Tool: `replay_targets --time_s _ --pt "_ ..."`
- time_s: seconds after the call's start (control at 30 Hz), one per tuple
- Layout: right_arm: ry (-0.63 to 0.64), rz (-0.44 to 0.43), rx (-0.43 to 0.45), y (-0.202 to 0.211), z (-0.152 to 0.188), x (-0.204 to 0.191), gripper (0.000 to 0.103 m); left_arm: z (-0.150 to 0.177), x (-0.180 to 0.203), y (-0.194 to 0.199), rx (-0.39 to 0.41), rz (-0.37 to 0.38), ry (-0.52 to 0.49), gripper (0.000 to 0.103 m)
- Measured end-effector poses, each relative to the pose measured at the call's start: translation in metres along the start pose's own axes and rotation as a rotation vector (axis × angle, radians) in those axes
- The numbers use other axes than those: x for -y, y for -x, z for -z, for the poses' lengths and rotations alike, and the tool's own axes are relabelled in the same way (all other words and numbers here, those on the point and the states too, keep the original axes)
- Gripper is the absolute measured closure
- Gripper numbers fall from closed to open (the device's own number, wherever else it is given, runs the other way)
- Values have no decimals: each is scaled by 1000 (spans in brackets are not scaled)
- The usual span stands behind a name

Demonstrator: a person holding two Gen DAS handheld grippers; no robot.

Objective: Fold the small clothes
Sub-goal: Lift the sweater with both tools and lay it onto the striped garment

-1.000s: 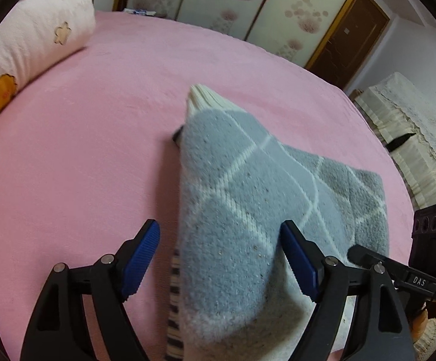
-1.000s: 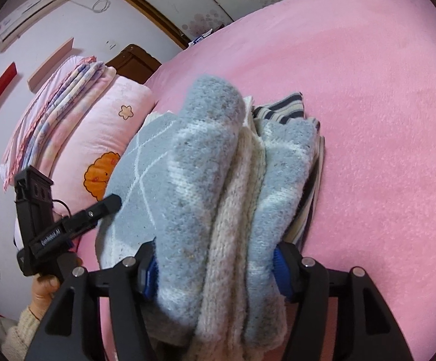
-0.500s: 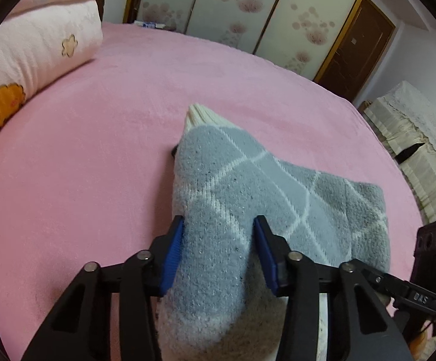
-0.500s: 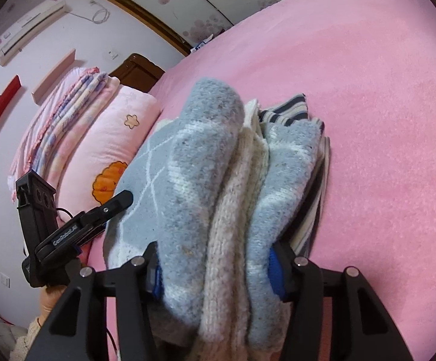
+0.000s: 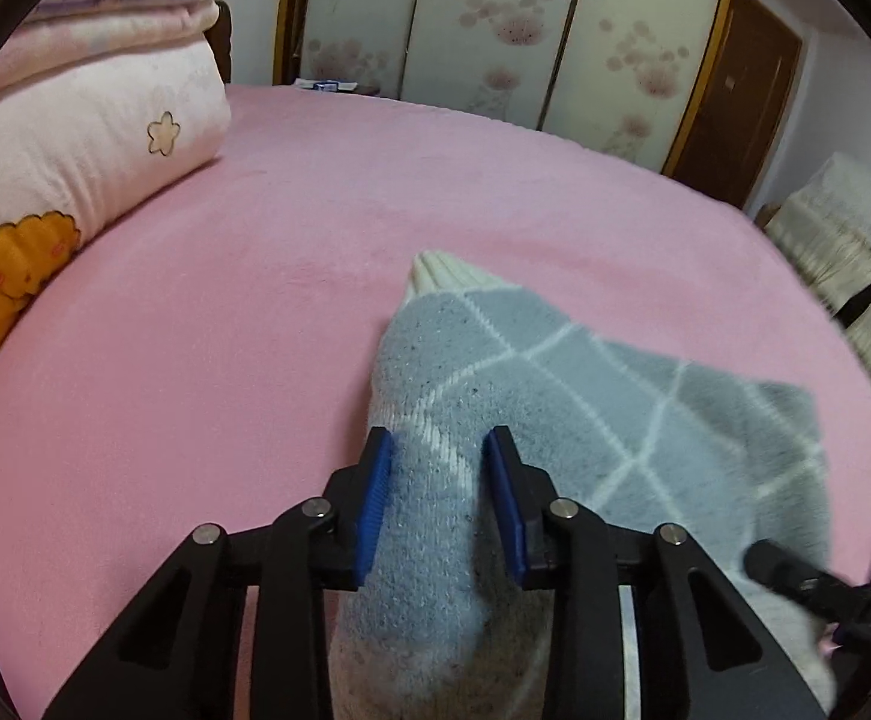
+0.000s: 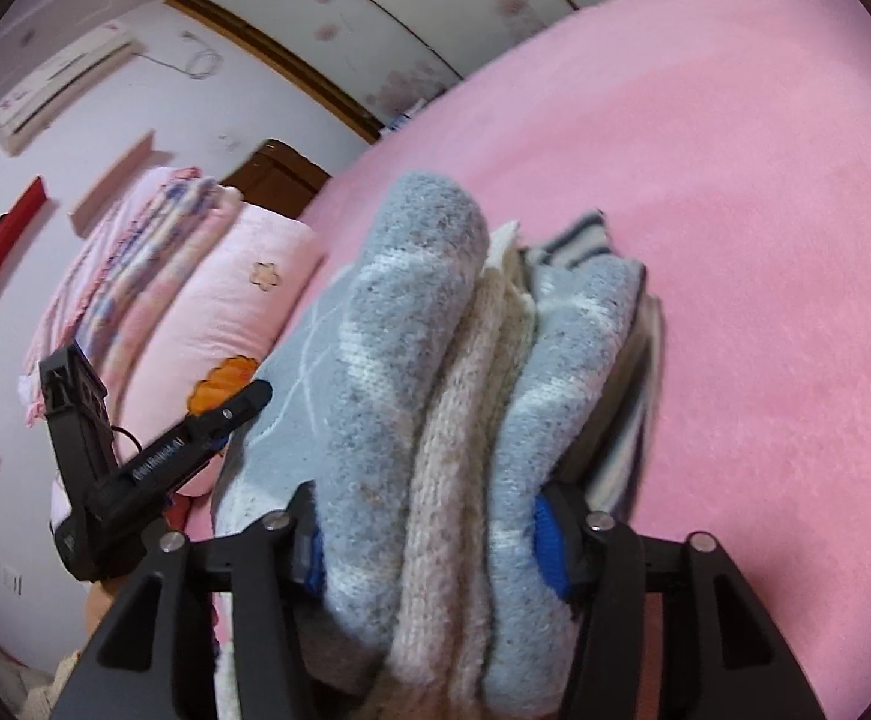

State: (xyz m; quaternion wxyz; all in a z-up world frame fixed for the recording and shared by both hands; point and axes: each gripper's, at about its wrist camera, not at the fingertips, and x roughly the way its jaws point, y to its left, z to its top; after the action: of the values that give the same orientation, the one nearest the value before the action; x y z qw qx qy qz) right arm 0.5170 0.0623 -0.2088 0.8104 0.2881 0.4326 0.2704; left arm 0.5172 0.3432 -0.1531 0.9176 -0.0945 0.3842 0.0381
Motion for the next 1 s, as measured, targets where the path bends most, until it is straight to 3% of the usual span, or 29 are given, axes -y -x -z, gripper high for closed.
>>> replay_targets --time_s 0.07,0.13,0.2,0.37,0.53,0.63,0.7,0.77,0.83,0.87,1.0 --pt "27 25 -28 3 -1 -5 43 1 3 3 5 -21 -16 62" --pt "63 70 -53 10 -5 -12 40 0 2 9 -9 -35 -4 35" --pt "102 106 -64 21 -10 -20 39 -2 -2 20 -28 -52 25 19" --pt "248 179 39 61 -18 -47 39 -8 2 61 34 -21 -10 18" --pt "416 136 80 78 -8 -83 40 10 22 88 55 62 -36 18" --pt "525 152 32 61 5 -100 64 28 32 86 38 83 -43 18" --pt "546 163 -27 47 12 -97 89 40 36 76 1 73 -60 18" --pt "548 187 -49 37 17 -84 91 53 35 63 -42 38 -70 18" --pt "531 205 -51 34 19 -71 94 64 33 55 -36 7 -96 15" --pt "514 208 -64 31 19 -61 99 67 32 53 -38 -3 -99 13" --pt "488 227 -84 25 19 -46 103 79 12 33 -101 16 7 3"
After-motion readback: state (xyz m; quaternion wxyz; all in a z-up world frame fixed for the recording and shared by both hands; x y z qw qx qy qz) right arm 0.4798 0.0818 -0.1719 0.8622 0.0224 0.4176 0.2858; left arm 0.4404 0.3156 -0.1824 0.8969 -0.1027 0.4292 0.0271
